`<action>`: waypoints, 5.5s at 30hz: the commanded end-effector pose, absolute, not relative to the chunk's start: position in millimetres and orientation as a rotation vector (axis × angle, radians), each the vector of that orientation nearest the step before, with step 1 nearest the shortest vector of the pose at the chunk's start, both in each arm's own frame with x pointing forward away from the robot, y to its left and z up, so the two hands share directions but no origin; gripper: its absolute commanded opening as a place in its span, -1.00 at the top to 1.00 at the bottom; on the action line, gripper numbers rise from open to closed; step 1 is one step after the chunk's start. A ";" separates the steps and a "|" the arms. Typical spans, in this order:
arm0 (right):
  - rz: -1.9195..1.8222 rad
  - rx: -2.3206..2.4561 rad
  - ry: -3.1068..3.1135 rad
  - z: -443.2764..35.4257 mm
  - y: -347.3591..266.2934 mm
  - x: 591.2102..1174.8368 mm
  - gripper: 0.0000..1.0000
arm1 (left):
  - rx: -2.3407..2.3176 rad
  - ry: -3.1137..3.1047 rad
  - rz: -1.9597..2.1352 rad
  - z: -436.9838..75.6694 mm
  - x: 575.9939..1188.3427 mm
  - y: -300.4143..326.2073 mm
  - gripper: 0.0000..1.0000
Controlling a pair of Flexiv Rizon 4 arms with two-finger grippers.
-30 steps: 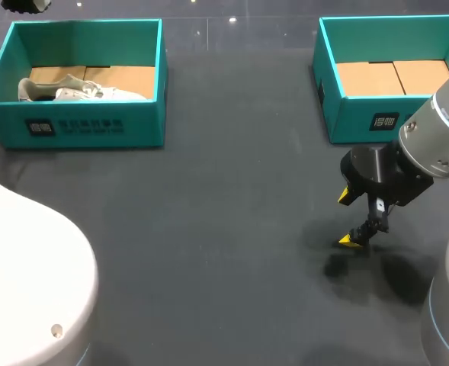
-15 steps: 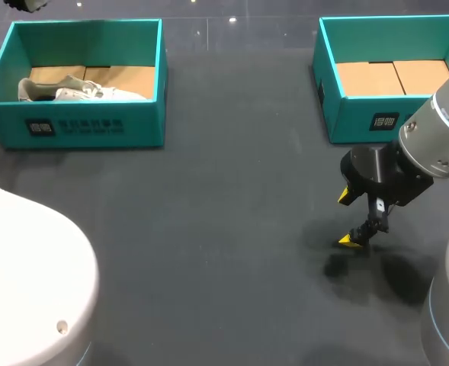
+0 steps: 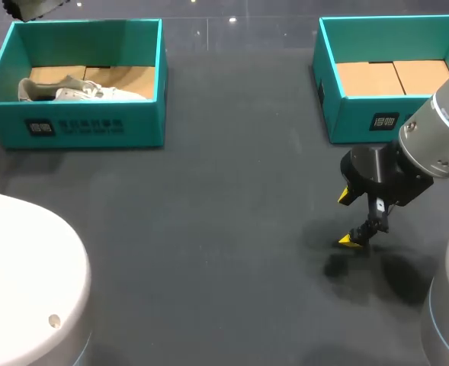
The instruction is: Take the shoe out of the shoebox, open the shoe tongue, remove and reinsert the insole, then place the shoe into the shoebox
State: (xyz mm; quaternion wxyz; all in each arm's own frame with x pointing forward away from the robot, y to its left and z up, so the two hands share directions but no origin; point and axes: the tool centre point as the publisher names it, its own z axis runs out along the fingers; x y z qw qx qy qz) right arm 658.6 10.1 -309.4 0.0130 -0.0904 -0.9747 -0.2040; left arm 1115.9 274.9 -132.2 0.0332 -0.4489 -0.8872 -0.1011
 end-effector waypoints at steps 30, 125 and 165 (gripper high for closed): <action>-0.636 -0.283 -3.041 -310.2 9.9 657.0 -1.00 | -1.966 -2.256 -0.449 -169.5 1158.0 291.7 1.00; -0.636 -0.283 -3.041 -310.2 9.9 657.0 -1.00 | -1.934 -2.072 -0.300 -327.6 1181.1 283.2 1.00; -0.636 -0.283 -3.041 -310.2 9.9 657.0 -1.00 | -1.997 -2.084 -0.282 -354.9 1180.8 281.2 1.00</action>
